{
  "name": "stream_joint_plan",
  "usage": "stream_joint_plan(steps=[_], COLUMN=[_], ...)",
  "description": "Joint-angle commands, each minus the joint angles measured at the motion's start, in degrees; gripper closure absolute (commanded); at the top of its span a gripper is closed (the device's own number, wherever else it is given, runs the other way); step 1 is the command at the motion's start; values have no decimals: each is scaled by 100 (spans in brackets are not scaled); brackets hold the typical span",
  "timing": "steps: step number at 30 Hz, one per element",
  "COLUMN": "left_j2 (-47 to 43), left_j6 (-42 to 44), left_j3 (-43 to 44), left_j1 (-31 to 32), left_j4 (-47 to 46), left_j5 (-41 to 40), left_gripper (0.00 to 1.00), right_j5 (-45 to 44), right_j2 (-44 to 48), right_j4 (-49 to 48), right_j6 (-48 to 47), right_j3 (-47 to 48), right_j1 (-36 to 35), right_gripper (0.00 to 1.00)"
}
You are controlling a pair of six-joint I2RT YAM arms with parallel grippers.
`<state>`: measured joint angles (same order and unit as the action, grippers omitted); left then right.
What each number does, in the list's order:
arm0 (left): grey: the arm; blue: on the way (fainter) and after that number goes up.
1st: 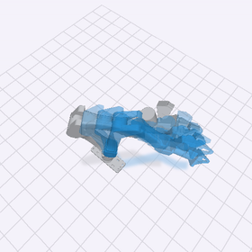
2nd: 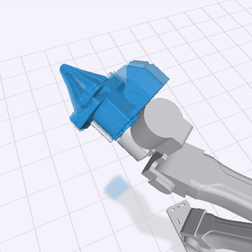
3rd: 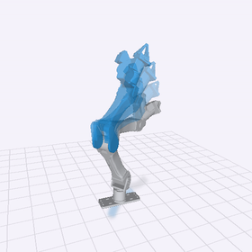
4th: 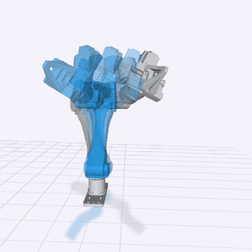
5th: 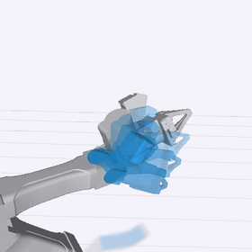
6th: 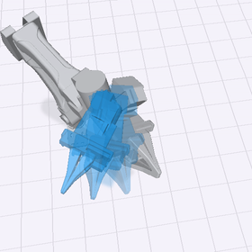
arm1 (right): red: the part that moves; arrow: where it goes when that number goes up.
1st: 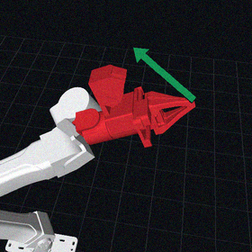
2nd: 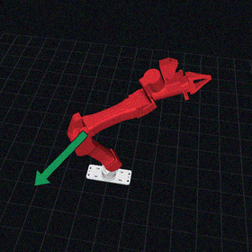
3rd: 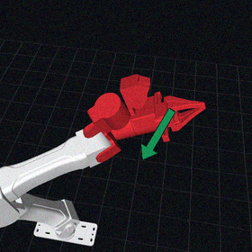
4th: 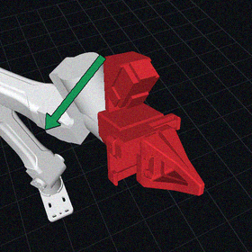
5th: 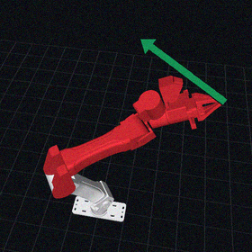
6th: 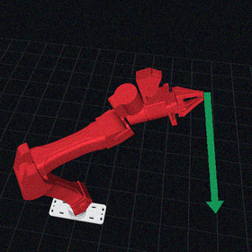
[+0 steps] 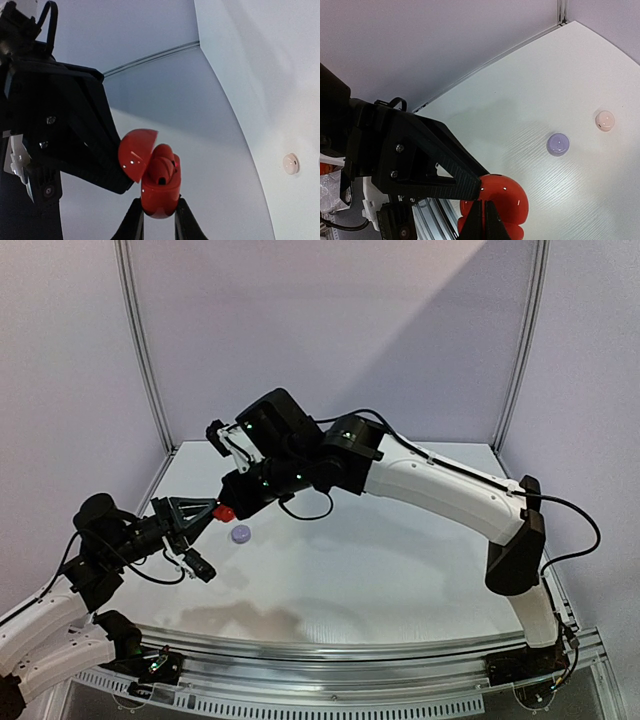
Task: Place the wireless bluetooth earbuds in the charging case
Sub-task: Close the charging case with the earbuds, then place the charging case with the earbuds at the corner of the board.
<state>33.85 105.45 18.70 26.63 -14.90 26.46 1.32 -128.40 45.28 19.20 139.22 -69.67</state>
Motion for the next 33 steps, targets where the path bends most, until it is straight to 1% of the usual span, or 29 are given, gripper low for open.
stream_joint_plan(steps=[1,7,9,11,12,14,15,17,18,20,21,22,24,25,28,29,31,33], left_j2=[106,172,147,119,137,350,546,1044,1423,2004,2264,2544,3091,3322,4015,4296,4885,5483], left_j6=[-64,-368,-484,-848,-1296,-2586,-3358,-4865,-5793,-6881,-7344,-7746,-8548,-8674,-10086,-10556,-11737,-12518], left_j3=[101,198,240,296,340,646,874,1428,1703,2179,2374,2587,2942,3127,3609,3682,3716,3728], left_j1=[71,79,79,79,81,79,79,35,-46,-241,-338,-461,-673,-726,-795,-792,-760,-670], left_j4=[-205,-297,-158,74,195,665,1000,2063,2587,3663,4280,4665,5184,5330,5076,4875,4413,4156], left_j5=[-106,-194,-200,-268,-389,-771,-977,-1172,-1075,-534,-156,246,1320,1756,2616,2969,3433,3594], left_gripper=[100,100,100,100,100,100,100,100,100,100,100,100,100,100,100,100,100,100], right_j5=[131,114,34,-65,-92,-104,-100,-322,-423,-693,-840,-984,-1229,-1321,-1618,-1685,-1819,-1927], right_j2=[73,207,260,367,505,781,933,1452,1635,2143,2288,2512,2777,2869,3137,3217,3316,3400], right_j4=[679,963,955,819,696,276,38,-413,-630,-919,-1010,-1056,-1118,-1131,-1094,-1093,-1098,-1064], right_j6=[43,73,74,88,120,275,478,815,1061,1420,1671,1808,2078,2238,2550,2616,2768,2946], right_j3=[-73,-339,-342,-460,-612,-1117,-1457,-2188,-2553,-3221,-3504,-3798,-4294,-4516,-5096,-5237,-5509,-5722], right_j1=[23,17,23,41,78,231,329,553,668,883,990,1084,1269,1341,1522,1581,1673,1748], right_gripper=[98,99,99,98,97,96,95,92,89,80,76,71,58,51,27,21,14,12])
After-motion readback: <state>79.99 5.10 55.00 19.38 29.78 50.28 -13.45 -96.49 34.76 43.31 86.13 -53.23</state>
